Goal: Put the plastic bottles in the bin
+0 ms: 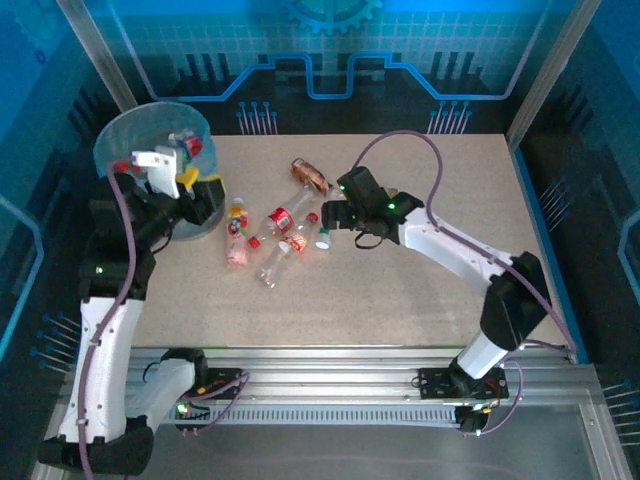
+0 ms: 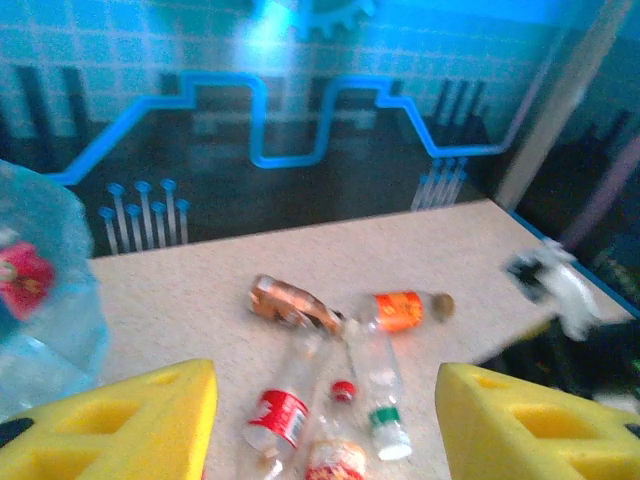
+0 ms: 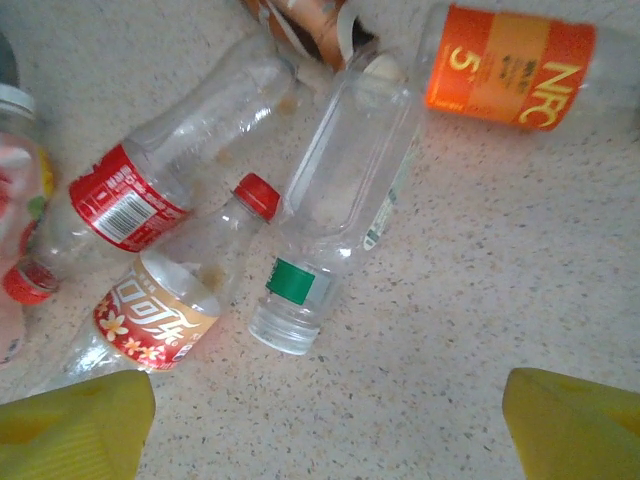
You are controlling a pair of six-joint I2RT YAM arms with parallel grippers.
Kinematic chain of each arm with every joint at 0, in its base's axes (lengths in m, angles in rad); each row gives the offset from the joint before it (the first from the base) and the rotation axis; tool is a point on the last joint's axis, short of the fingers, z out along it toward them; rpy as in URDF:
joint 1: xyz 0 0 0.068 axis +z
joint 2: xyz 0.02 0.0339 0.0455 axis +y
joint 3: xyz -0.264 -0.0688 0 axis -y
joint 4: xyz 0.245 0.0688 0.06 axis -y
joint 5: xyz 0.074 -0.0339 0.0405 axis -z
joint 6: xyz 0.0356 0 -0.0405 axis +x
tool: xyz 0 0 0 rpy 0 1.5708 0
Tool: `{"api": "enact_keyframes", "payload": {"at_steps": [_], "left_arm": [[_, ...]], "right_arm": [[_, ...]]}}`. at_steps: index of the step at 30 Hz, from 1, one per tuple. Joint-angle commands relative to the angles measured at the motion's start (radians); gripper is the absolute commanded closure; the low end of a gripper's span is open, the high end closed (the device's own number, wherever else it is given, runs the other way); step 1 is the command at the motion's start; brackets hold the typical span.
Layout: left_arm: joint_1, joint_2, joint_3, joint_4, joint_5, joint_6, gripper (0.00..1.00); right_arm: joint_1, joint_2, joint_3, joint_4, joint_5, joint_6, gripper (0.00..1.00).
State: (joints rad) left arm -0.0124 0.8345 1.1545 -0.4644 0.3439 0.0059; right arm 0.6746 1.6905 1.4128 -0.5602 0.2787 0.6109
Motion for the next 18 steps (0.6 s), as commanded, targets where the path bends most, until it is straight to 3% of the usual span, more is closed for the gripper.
{"api": "enact_keyframes", "payload": {"at_steps": [1,9,18], "left_arm": [[-0.049,-0.058,-0.07,-0.068,0.091,0.058,0.37],[-0.075,-0.116,-0.125,-0.134,0.084,0.103,0.35],[-0.077,-0.12,-0.151,-0.116,0.066,0.098,0.35]], "right_arm": [[-0.01,0.103,0.064,-0.025,-0.043,0.025,0.09],[-0.031,0.306,0.183,-0.014,-0.071,0.036,0.12],[-0.082,0.436,0.254,-0.005,-0.116,0.068,0.13]]}}
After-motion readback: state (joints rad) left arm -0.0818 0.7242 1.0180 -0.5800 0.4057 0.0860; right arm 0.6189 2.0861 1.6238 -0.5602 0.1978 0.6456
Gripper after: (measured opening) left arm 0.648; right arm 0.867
